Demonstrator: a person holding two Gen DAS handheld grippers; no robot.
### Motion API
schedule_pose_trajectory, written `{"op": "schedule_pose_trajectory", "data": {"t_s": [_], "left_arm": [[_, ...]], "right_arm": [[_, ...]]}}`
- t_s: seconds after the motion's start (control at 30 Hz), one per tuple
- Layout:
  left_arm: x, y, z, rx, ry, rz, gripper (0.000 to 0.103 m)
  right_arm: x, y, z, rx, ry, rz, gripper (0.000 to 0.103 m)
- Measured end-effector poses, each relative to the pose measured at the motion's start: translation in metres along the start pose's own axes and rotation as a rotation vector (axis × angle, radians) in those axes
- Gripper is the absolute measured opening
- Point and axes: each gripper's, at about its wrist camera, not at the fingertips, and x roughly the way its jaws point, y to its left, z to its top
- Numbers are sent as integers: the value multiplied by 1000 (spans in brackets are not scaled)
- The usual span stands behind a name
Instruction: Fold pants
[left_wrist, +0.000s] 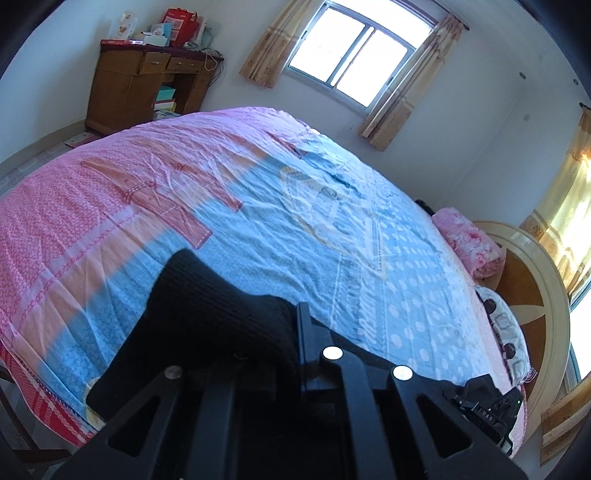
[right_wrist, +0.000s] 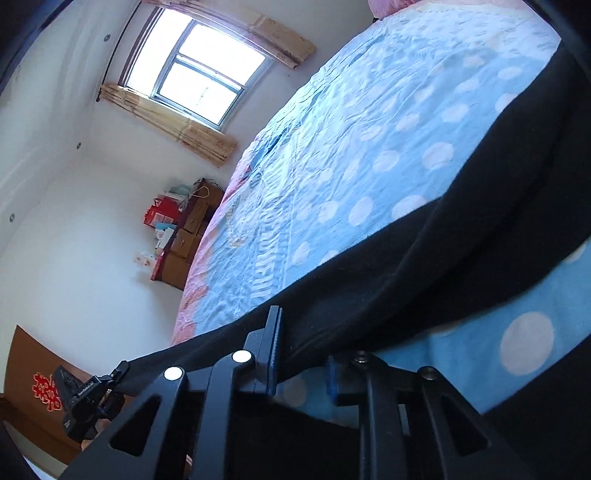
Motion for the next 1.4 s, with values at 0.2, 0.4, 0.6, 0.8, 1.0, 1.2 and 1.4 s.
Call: {"op": "schedule_pose_trajectory", "data": {"t_s": [0.2,0.4,0.6,0.8,1.0,1.2,1.4], "left_arm": [[-1,0,-3,17,9,10,8],[-10,7,4,53,1,21,8],[-18,24,-8,62,36,64,8],[-13,45,-34,67,87,182,8],[6,62,-58,79,144,302,11],[13,59,-70,147,140,380,17],[-9,56,-66,203,32,570,69]], "right_arm": [[3,-22,7,78,40,-34,18],[-45,27,3,-166,-78,-17,6],[-92,63,-34,-342,-32,-1,6],[-90,48,-92,-400,153,-60,6],[-69,21,-117,-350,257,-72,6],[-46,0,-127,-289,391,-131,13],[-54,-3,-124,-246,455,-33,64]]}}
